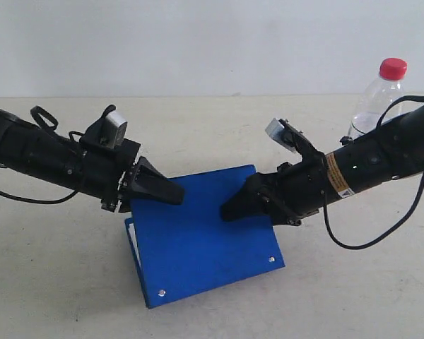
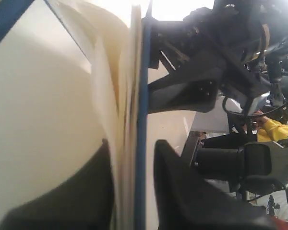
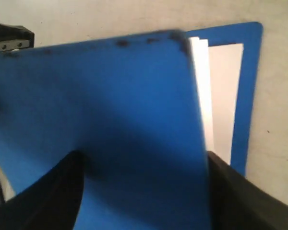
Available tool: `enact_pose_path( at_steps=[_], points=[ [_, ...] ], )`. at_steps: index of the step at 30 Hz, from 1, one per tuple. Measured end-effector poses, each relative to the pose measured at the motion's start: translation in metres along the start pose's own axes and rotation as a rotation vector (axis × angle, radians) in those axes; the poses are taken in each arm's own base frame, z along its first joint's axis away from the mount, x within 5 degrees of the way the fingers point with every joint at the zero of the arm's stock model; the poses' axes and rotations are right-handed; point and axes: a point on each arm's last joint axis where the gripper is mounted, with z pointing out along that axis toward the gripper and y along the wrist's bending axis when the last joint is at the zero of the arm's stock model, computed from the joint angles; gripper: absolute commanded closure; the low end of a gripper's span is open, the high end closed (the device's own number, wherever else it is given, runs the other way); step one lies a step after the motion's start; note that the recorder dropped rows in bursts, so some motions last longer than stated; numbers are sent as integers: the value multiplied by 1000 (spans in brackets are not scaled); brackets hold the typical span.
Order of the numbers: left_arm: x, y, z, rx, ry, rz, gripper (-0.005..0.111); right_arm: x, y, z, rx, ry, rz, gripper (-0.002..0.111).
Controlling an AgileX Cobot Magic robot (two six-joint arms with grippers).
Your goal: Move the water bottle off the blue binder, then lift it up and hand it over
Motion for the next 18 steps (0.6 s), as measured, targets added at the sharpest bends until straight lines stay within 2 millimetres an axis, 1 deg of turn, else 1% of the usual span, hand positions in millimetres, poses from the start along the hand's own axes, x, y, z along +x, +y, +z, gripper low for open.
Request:
enact_pose_path(
  at_steps=[2, 6, 9, 11, 14, 16, 18],
  points=[
    [1, 2, -1, -24, 16, 42, 102, 1, 1, 0, -6, 8, -16, 58],
    [2, 4, -2, -33, 28, 70, 102, -1, 4, -2, -10, 4, -58, 44],
    [2, 4, -5, -19, 15, 67, 102, -10, 14, -20, -12, -51, -108, 42],
    [1, 5, -9, -15, 2, 62, 102, -18, 23, -36, -18, -99, -133, 42],
    [-1, 6, -13, -8, -15, 56, 102, -23, 41, -59, -54, -146, -183, 42],
    [-2, 7, -14, -9, -34, 49, 102, -23, 57, -67, -108, -153, -209, 42],
    [-5, 6, -14, 3, -62, 36, 102, -21, 69, -69, -164, -135, -213, 42]
  ],
)
